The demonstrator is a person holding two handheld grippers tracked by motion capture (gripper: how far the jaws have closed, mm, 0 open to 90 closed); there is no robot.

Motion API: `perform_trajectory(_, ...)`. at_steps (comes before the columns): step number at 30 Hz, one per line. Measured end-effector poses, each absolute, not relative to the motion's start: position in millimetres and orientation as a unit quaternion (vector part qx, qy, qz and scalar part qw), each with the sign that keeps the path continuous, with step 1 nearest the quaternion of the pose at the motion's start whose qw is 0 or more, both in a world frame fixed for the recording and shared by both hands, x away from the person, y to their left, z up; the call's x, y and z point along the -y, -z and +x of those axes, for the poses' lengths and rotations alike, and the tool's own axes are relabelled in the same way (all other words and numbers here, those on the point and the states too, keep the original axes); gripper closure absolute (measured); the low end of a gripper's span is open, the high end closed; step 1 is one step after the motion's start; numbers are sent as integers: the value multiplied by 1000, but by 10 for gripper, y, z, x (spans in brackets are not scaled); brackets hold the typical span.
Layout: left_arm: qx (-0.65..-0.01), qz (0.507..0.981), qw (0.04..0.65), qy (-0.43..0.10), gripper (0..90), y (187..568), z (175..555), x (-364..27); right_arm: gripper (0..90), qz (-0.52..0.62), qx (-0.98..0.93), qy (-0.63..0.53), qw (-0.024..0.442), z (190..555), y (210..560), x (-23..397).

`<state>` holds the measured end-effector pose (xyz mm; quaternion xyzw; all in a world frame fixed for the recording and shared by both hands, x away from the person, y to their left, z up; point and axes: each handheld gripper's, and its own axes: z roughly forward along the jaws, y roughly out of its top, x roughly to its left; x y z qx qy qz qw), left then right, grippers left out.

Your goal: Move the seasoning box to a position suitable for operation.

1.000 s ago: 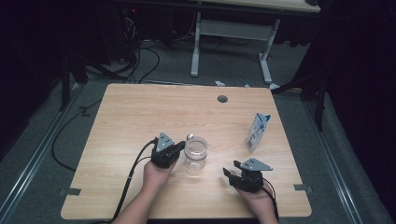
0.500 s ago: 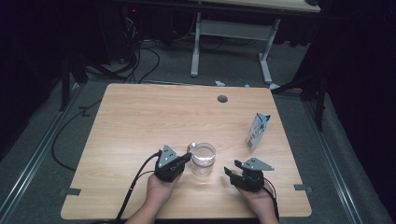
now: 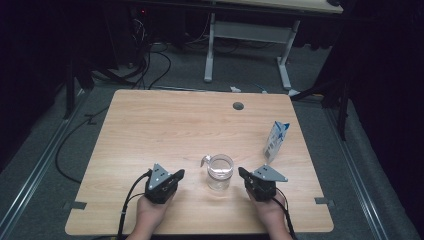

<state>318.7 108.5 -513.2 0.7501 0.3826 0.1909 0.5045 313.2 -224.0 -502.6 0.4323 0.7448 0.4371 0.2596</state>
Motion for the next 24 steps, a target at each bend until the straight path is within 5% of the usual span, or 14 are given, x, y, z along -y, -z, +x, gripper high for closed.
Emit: perform_trajectory(24,-410,728,516,-189,898,5191,3040,-1363,851,417,-754,-433,265,3175,5048,1966)
